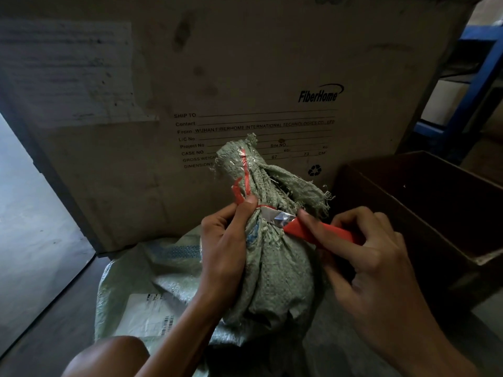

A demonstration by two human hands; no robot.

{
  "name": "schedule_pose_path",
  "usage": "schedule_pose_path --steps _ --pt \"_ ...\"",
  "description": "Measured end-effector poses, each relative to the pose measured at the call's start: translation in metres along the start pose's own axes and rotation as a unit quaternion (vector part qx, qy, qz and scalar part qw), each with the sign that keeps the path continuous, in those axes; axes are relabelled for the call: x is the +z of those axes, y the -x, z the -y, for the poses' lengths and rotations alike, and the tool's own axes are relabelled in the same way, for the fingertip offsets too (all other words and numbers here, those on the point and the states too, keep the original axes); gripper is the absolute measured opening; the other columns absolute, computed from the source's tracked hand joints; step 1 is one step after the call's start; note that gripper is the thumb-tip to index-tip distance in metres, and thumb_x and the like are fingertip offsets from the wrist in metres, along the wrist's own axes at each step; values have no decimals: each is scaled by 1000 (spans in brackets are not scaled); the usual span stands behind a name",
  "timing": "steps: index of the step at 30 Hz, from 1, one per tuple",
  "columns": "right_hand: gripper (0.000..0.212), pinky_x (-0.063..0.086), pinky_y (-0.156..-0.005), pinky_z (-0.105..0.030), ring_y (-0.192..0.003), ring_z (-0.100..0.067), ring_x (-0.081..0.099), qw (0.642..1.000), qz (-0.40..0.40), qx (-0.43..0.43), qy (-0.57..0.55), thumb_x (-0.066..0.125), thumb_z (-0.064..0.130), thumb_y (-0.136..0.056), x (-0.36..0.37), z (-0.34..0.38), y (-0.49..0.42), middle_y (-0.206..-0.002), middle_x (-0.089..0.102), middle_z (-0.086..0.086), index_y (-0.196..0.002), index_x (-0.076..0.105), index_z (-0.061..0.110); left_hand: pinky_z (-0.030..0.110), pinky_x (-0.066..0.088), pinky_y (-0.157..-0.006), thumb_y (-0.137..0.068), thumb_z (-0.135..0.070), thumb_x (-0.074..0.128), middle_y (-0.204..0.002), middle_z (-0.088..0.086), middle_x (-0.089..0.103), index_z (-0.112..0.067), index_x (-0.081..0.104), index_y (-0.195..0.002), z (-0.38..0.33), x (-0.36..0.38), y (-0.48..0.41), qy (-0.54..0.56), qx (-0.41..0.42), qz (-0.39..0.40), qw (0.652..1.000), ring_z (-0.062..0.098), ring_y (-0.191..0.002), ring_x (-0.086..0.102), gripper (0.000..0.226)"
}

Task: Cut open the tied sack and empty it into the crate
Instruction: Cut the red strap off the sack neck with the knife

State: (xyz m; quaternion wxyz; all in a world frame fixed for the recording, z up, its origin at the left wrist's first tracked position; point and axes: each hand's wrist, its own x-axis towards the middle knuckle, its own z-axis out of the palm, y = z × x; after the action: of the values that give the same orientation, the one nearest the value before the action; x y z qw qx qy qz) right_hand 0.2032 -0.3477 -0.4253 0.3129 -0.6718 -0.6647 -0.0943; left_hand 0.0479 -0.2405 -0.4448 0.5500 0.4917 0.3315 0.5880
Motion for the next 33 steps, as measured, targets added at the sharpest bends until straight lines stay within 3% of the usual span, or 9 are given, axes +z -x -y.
schedule_pose_path --steps 3,9,13,17,22,25,29,33 --pt "69 41 -71 -39 -92 -17 46 1000 15 -6 -22 67 23 -82 2 0 1 -101 50 5 -141 44 48 39 35 -53 -99 -25 62 -61 26 47 17 53 -71 3 2 2 -15 24 -23 999 27 -57 41 51" --pt "61 45 -78 -36 -93 -8 46 997 48 8 -62 60 32 -87 0 -1 0 -96 48 14 -138 41 58 57 35 -51 -99 -32 62 -68 40 38 10 49 -67 9 1 1 -58 71 -44 995 52 -58 35 54" --pt "60 45 -78 -35 -93 -5 46 996 64 14 -59 56 38 -81 -4 -2 0 -94 47 18 -135 42 61 60 38 -53 -92 -44 63 -72 42 42 7 54 -69 10 3 2 -60 65 -40 995 55 -61 40 57" --pt "59 46 -77 -35 -93 -4 46 997 59 13 -53 56 39 -80 -6 -4 1 -94 47 19 -135 44 59 58 36 -52 -91 -44 63 -71 41 41 10 53 -70 10 4 3 -58 67 -39 995 53 -59 38 59" --pt "67 47 -77 -40 -92 -11 47 998 29 6 -49 69 24 -82 -2 -3 2 -96 47 12 -138 46 52 61 39 -54 -93 -44 63 -71 42 43 11 54 -73 11 9 4 -61 72 -45 995 55 -61 41 59" --pt "69 48 -75 -41 -90 -13 46 999 22 -4 -43 67 23 -80 -1 -2 3 -97 46 9 -140 44 50 64 42 -56 -94 -44 62 -72 42 46 8 57 -73 12 10 6 -68 79 -55 993 55 -61 43 56" --pt "82 47 -73 -40 -90 -15 46 1000 6 -7 -28 79 12 -72 0 -1 4 -98 48 5 -140 48 46 64 49 -60 -93 -46 62 -75 37 62 -1 71 -75 14 12 9 -73 91 -66 991 56 -67 56 49" --pt "85 46 -69 -42 -89 -19 48 999 -30 -23 -14 83 9 -64 3 3 4 -99 52 0 -138 54 39 62 44 -53 -95 -38 64 -70 44 55 20 61 -77 12 11 7 -60 90 -71 992 59 -60 50 61"
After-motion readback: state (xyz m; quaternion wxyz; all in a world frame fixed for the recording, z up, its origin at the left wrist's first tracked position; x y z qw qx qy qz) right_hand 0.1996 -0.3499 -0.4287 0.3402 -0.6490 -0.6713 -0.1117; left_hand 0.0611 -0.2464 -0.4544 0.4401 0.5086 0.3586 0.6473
